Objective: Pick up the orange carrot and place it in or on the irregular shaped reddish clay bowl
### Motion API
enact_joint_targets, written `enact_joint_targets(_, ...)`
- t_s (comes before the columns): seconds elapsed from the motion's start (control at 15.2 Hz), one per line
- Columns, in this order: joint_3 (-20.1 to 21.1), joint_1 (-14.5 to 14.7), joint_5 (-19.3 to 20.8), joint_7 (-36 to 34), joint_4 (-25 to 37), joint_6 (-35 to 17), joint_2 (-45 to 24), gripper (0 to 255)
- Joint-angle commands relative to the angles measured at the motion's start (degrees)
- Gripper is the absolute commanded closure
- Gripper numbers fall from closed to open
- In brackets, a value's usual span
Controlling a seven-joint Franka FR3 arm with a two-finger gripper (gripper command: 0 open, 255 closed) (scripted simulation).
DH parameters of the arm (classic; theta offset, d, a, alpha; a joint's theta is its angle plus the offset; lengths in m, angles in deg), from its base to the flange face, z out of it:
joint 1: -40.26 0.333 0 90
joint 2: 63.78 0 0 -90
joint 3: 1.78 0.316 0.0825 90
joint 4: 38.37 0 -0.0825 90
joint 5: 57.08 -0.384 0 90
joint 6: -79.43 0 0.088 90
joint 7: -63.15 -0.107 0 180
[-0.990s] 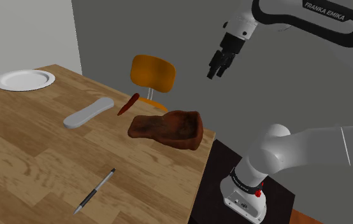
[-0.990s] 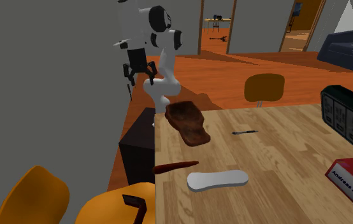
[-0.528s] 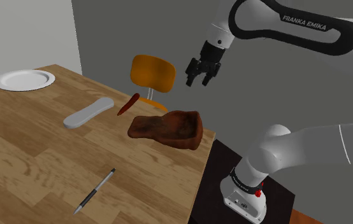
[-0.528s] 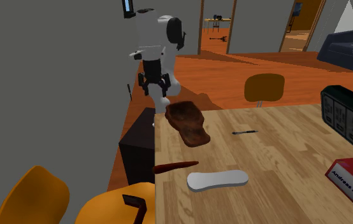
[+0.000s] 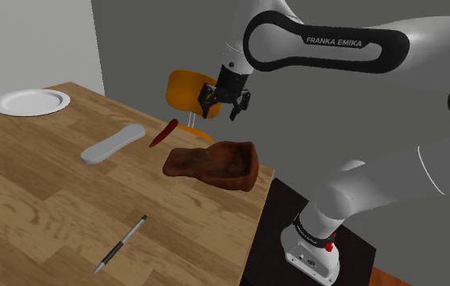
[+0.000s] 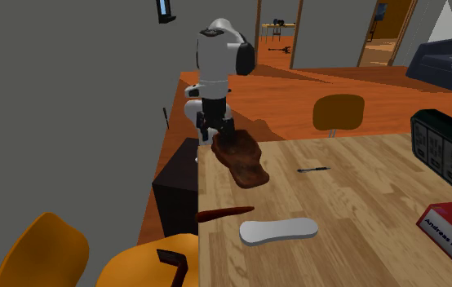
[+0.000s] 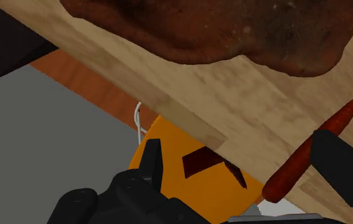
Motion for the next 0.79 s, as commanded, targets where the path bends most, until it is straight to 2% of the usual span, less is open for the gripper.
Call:
enact_joint_targets(0.0,3.7,-1.7,0.7,-6.7,2.4,-2.4,-4.4,0)
enact_joint_targets(0.33,12.2,-6.4,5.8,-23.2,9.1,-6.8,-16.1,0)
enact_joint_targets(0.53,16.6,-8.8,11.6,-34.2,14.2,-8.3,-24.6,0)
enact_joint_targets(0.73,19.3,-9.3,19.3,-45.7,20.4,-8.2,-34.0,0)
